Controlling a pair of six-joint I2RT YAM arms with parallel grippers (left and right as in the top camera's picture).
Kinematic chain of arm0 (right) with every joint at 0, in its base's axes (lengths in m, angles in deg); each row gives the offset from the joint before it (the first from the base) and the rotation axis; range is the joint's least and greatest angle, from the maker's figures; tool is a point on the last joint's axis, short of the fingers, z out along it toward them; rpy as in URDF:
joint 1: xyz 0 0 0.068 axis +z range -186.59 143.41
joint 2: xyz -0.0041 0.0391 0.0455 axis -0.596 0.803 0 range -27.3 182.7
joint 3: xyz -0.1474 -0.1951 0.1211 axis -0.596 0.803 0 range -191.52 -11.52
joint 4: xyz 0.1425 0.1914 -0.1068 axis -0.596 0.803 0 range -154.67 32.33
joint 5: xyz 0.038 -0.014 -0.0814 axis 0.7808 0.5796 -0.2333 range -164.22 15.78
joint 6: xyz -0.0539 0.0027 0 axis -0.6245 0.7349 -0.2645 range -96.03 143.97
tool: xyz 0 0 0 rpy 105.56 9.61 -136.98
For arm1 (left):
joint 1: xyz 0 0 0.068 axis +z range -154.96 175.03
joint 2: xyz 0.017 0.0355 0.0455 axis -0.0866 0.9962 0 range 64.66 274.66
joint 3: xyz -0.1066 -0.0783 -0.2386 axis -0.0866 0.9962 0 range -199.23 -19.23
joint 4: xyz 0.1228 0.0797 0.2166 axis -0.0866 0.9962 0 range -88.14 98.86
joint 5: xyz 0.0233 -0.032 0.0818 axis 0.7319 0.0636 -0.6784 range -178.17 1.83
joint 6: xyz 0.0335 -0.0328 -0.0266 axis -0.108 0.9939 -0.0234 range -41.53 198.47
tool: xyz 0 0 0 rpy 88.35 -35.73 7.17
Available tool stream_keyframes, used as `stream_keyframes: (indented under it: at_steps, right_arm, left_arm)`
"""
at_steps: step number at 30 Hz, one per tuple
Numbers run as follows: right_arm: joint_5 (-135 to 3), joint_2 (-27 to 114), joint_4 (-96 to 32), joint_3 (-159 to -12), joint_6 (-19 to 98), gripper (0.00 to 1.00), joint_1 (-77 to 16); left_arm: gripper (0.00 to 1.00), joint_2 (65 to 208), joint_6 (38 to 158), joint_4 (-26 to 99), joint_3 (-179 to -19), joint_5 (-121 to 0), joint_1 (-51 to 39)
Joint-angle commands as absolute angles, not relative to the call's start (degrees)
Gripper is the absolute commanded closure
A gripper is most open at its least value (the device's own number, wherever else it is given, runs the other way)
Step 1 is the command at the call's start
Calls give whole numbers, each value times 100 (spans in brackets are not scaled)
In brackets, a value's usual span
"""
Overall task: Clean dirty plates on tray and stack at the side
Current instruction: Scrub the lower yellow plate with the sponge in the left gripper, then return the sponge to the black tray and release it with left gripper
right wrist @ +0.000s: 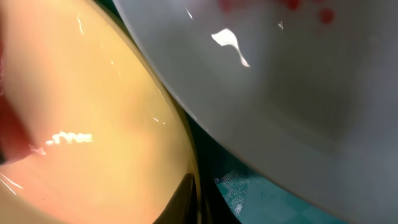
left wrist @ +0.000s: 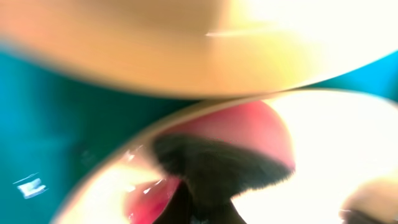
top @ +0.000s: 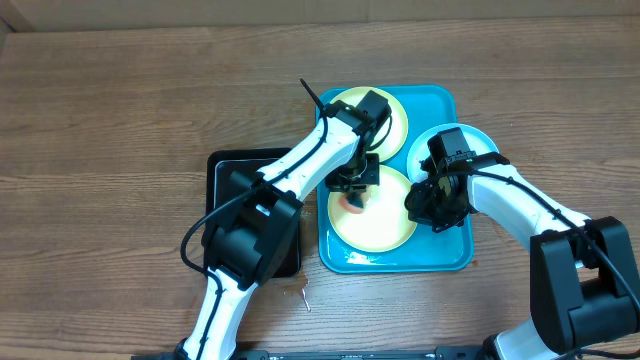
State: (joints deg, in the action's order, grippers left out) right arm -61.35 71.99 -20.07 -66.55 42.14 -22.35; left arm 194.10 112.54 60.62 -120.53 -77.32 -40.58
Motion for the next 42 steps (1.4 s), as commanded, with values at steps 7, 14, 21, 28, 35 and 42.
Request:
stream_keyframes:
  at_steps: [7, 14, 21, 28, 35, 42]
  right_arm:
    - [-6341, 7302, -2027, -6611, 4173, 96, -2246]
    - [-6341, 7302, -2029, -6611, 4173, 96, -2246]
    - [-6341, 7302, -2027, -6611, 4173, 96, -2246]
    - [-6341, 7302, -2020, -6611, 4171, 96, -2246]
    - [-6343, 7302, -2025, -6611, 4173, 96, -2246]
    - [-6341, 7302, -2027, -6611, 4168, 96, -2246]
  left_arm:
    - [96, 19659, 10933, 5924, -11898, -6228, -4336]
    - [96, 19635, 10836, 6965, -11902, -6491, -4226]
    - [96, 19227, 11214, 7336, -11904, -8134, -4067]
    - [96, 18105, 11197, 7395, -11904, -8270, -3894]
    - [96, 16720, 11195, 8086, -11902, -9420, -3328]
    - [96, 16514, 11195, 8517, -11391, -9872, -2467]
